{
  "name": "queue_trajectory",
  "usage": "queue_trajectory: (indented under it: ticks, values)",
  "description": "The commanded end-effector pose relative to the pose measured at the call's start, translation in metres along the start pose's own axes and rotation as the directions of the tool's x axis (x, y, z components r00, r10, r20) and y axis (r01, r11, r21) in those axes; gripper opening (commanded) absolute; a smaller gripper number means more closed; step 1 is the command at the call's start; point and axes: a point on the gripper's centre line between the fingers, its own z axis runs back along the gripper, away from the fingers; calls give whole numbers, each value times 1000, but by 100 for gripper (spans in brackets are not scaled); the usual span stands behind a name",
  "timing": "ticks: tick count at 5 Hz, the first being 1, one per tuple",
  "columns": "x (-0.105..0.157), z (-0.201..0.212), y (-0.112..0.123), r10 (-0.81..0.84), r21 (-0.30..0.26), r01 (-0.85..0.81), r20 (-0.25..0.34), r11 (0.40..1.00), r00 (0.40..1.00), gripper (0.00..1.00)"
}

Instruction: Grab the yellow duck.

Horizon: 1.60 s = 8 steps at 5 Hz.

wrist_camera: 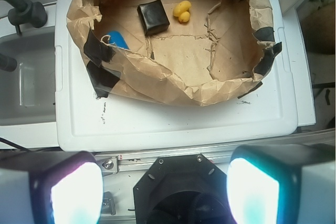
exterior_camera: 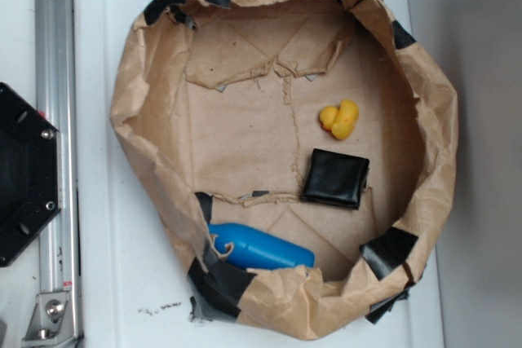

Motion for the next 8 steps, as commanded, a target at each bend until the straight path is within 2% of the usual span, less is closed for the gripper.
queue_trajectory:
  ticks: [1, 2, 3, 4, 5, 6, 7, 8]
  values:
    - [0, 0, 0, 0, 0, 0, 0, 1000, 1000, 100]
    - [49, -19, 30, 134, 53, -142, 130, 988, 982, 100]
    - [83, -43, 40, 218, 66, -236, 201, 970, 955, 100]
    - [111, -75, 47, 353, 102, -389, 260, 916, 899, 100]
    - [124, -101, 50, 472, 98, -506, 245, 857, 847, 100]
    - [135, -130, 55, 555, 34, -570, 187, 821, 811, 100]
    - [133, -156, 59, 579, 66, -594, 158, 802, 800, 100]
    - [134, -173, 61, 567, 36, -575, 133, 817, 813, 100]
